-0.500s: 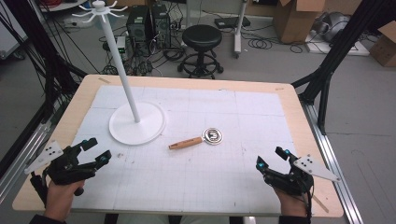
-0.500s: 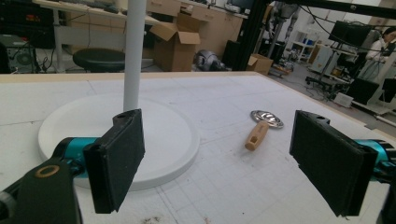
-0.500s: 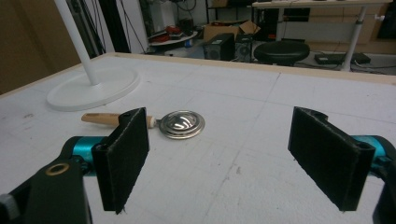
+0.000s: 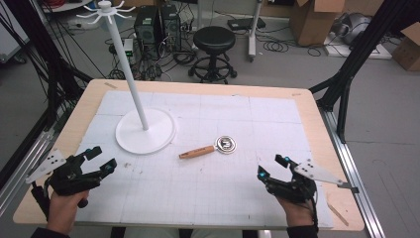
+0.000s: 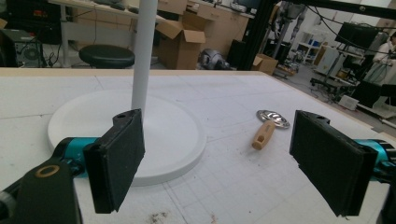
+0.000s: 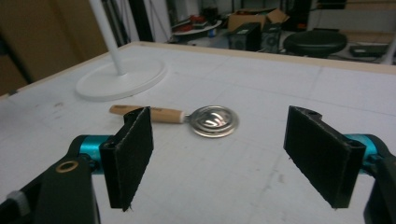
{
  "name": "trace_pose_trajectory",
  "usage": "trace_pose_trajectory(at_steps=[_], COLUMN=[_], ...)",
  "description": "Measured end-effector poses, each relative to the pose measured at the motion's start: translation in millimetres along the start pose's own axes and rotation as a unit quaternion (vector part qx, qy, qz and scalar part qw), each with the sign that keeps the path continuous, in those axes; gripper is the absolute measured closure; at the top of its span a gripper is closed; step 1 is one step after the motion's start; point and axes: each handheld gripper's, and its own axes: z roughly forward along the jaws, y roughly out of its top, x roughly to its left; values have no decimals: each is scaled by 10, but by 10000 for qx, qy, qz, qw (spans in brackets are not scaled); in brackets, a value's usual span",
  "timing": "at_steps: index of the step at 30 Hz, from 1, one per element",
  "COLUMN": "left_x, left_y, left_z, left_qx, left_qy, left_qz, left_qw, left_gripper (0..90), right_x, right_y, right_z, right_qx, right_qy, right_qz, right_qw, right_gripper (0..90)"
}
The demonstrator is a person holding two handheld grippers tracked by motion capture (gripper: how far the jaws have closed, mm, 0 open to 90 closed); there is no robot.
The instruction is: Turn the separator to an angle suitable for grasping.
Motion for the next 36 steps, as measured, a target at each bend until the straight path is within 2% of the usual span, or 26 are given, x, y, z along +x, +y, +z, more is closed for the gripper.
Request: trace_pose_trajectory(at_steps=[2, 4, 6, 8, 10, 12, 13, 14, 16, 18, 19, 20, 22, 25, 29, 34, 36], left_x=[-2, -3, -2, 6, 16, 26, 33, 33, 46, 66, 73, 78, 78, 72, 75, 79, 78], left_y=[4, -1, -4, -6, -8, -7, -7, -7, -8, -8, -8, -7, -8, -11, -12, -13, -14], left_z=[4, 4, -4, -2, 3, 2, -5, -5, -12, -15, -16, -18, -18, -9, -1, -1, -1], left_qx=[-19, 40, 23, 41, 62, 52, 50, 50, 38, 40, 47, 47, 51, 62, 91, 73, 78], left_qy=[-8, -15, -4, 0, 2, 10, 10, 10, 24, 40, 44, 44, 41, 13, 0, -11, -12], left_qz=[2, 53, 21, 9, 8, -1, -10, -10, -14, -37, -42, -51, -53, -52, -33, -61, -61], left_qw=[10000, 10000, 10000, 10000, 10000, 10000, 10000, 10000, 10000, 10000, 10000, 10000, 10000, 10000, 10000, 10000, 10000], left_gripper=[185, 187, 188, 188, 188, 188, 188, 189, 189, 189, 189, 189, 189, 189, 190, 190, 190], right_x=[98, 184, 273, 365, 442, 508, 567, 567, 621, 686, 736, 736, 764, 780, 787, 741, 721], right_y=[7, 2, 1, -6, -15, -32, -45, -45, -52, -68, -91, -91, -101, -71, -21, 37, 55], right_z=[143, 262, 400, 540, 721, 909, 1087, 1087, 1244, 1400, 1558, 1558, 1713, 1861, 2018, 2123, 2151], right_qx=[184, 327, 466, 680, 1023, 1270, 1547, 1547, 1713, 1917, 2116, 2116, 2212, 2259, 2398, 2389, 2404], right_qy=[162, 383, 717, 784, 887, 973, 1039, 1039, 1127, 1188, 1246, 1246, 1229, 1204, 1112, 982, 904], right_qz=[-112, -198, -287, -458, -659, -787, -937, -937, -1001, -1114, -1209, -1209, -1246, -1232, -1294, -1230, -1303], right_qw=[9996, 9985, 9959, 9935, 9886, 9840, 9780, 9780, 9736, 9678, 9618, 9618, 9594, 9588, 9557, 9582, 9576], right_gripper=[265, 342, 472, 636, 750, 828, 893, 893, 893, 894, 894, 894, 894, 894, 894, 894, 894])
